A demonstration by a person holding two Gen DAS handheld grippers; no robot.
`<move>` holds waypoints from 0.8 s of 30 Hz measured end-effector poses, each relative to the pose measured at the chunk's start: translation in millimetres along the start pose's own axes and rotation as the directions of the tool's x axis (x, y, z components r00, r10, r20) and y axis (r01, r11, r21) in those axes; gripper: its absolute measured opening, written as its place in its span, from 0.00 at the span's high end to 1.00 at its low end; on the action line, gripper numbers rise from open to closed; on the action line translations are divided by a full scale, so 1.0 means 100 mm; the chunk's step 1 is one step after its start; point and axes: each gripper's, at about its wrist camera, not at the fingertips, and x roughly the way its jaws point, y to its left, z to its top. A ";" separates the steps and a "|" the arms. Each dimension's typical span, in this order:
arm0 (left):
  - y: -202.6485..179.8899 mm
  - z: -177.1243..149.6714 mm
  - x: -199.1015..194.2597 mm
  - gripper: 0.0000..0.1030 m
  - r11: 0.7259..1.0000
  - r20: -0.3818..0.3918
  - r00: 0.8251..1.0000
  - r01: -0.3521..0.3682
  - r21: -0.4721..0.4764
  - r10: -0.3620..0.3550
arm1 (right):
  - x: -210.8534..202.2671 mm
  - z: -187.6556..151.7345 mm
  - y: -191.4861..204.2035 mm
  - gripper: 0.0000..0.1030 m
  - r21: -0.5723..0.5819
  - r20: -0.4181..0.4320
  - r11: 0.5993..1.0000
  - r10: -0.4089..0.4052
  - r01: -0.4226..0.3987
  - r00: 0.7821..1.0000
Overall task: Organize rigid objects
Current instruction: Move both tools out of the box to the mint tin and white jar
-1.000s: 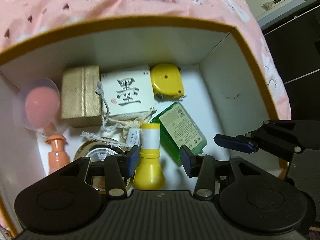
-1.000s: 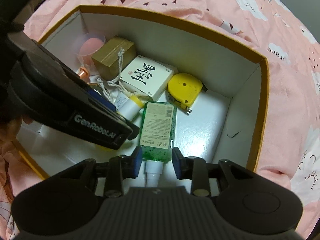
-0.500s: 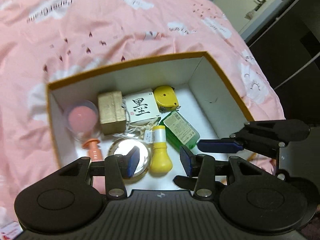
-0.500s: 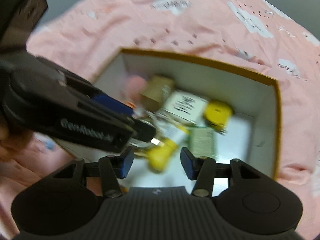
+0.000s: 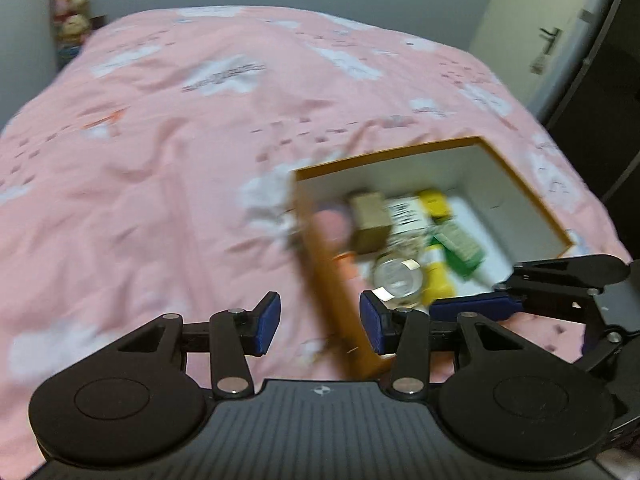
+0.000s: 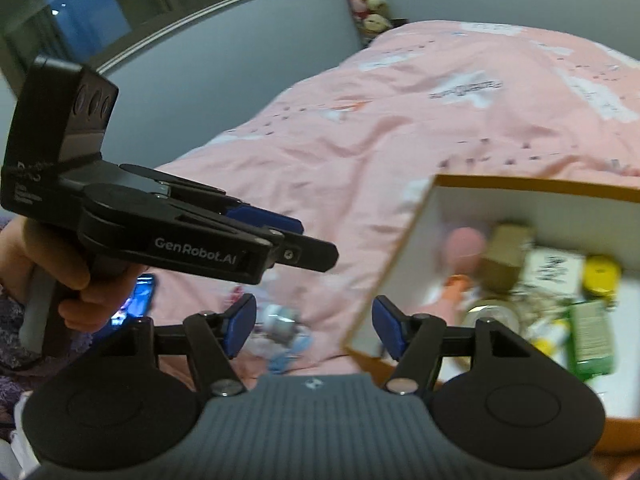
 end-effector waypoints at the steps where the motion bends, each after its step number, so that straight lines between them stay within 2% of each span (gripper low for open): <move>1: 0.07 -0.06 -0.04 0.49 1.000 -0.002 1.000 -0.022 -0.008 0.022 | 0.05 -0.02 0.06 0.38 -0.006 -0.003 1.000 0.008 -0.008 1.000; 7: 0.44 -0.35 -0.05 0.49 0.994 -0.064 0.993 -0.106 -0.025 0.104 | 0.46 -0.11 0.40 0.39 -0.096 -0.046 0.995 -0.020 0.016 0.999; 10: 0.57 -0.46 -0.02 0.49 0.992 -0.110 0.986 -0.126 0.030 0.128 | 0.63 -0.15 0.48 0.47 -0.134 -0.085 0.991 -0.026 0.014 0.996; 13: 0.69 -0.50 -0.01 0.49 0.987 -0.160 0.975 -0.143 0.069 0.153 | 0.81 -0.16 0.51 0.47 -0.155 -0.122 0.988 -0.033 0.013 0.992; 17: 0.81 -0.48 0.00 0.49 0.986 -0.184 0.971 -0.137 0.090 0.152 | 1.02 -0.19 0.56 0.47 -0.193 -0.168 0.981 -0.043 0.010 0.985; 20: 0.86 -0.43 0.02 0.43 0.986 -0.176 0.974 -0.126 0.105 0.143 | 1.21 -0.22 0.62 0.47 -0.262 -0.191 0.964 -0.093 0.040 0.977; 24: 0.93 -0.34 0.12 0.37 0.991 -0.236 0.968 -0.051 0.125 0.080 | 1.43 -0.23 0.65 0.47 -0.321 -0.237 0.947 -0.102 0.022 0.966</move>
